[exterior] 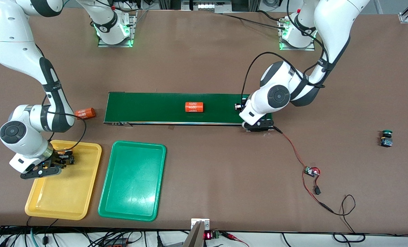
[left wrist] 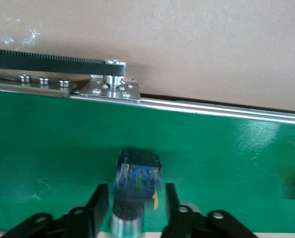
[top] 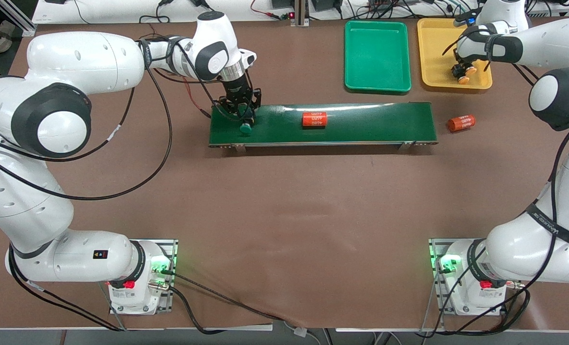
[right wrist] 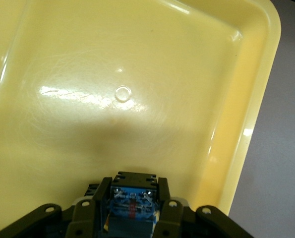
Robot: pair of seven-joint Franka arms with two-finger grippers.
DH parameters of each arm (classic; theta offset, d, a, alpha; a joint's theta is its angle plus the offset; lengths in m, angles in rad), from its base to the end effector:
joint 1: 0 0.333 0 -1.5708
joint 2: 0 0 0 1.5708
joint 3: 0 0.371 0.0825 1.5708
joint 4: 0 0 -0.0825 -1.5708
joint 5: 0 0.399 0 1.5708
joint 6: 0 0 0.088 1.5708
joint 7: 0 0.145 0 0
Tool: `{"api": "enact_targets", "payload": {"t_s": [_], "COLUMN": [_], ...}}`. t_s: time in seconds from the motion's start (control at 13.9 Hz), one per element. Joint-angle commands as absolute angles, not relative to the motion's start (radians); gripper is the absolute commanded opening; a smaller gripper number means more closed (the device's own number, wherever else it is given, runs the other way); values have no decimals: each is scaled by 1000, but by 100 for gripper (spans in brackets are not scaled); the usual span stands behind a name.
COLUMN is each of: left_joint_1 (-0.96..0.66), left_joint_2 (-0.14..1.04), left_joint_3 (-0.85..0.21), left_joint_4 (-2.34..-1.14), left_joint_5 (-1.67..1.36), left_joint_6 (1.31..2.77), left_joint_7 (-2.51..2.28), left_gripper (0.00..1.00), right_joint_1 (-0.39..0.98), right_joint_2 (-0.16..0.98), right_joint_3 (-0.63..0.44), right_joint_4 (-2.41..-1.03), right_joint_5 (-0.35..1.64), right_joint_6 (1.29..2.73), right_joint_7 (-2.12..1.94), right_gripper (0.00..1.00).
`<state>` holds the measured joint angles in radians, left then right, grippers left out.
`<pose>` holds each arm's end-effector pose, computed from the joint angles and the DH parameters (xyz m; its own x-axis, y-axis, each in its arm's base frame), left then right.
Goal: Sort buttons by color to trays
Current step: 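Release the button in the yellow tray while the left gripper places a button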
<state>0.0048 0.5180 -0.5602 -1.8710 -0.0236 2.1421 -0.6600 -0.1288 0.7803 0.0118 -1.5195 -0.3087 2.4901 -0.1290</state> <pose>0.5578 -0.3238 0.2643 0.9419 0.1302 -0.3097 0.1726 -0.9784 0.1137 0.7804 -0.0989 0.2093 0.9596 0.2476 0.1337 0.2114 -0.9480 0.2379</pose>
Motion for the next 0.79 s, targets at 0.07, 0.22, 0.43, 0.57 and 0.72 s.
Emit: {"api": "enact_targets", "payload": {"t_s": [0.07,0.22,0.43,0.57,0.72], "left_joint_1": [37,83,138,213,312], "left_joint_2": [463,468,480,498,544], "left_joint_3": [-549,-539,-534,-525,-523], "left_joint_4": [-1832,-1729,-1657,-1652,-1594], "left_joint_5": [-25,15,211,316,357], "left_joint_6": [2067,1920,1829,1833,1836], "left_joint_7": [-660,-658,-652,-625,-431], "left_gripper": [100,100,100,100,100], "right_joint_1": [-129,-129,-120,-109,-77], "right_joint_2": [807,805,785,761,718], "right_joint_3": [11,11,11,12,12], "right_joint_4": [-1497,-1500,-1509,-1509,-1517], "right_joint_5": [-311,-310,-302,-301,-270], "right_joint_6": [2494,2496,2477,2413,2334], "right_joint_7": [-129,-124,-127,-120,-78], "right_gripper": [73,100,100,100,100]}}
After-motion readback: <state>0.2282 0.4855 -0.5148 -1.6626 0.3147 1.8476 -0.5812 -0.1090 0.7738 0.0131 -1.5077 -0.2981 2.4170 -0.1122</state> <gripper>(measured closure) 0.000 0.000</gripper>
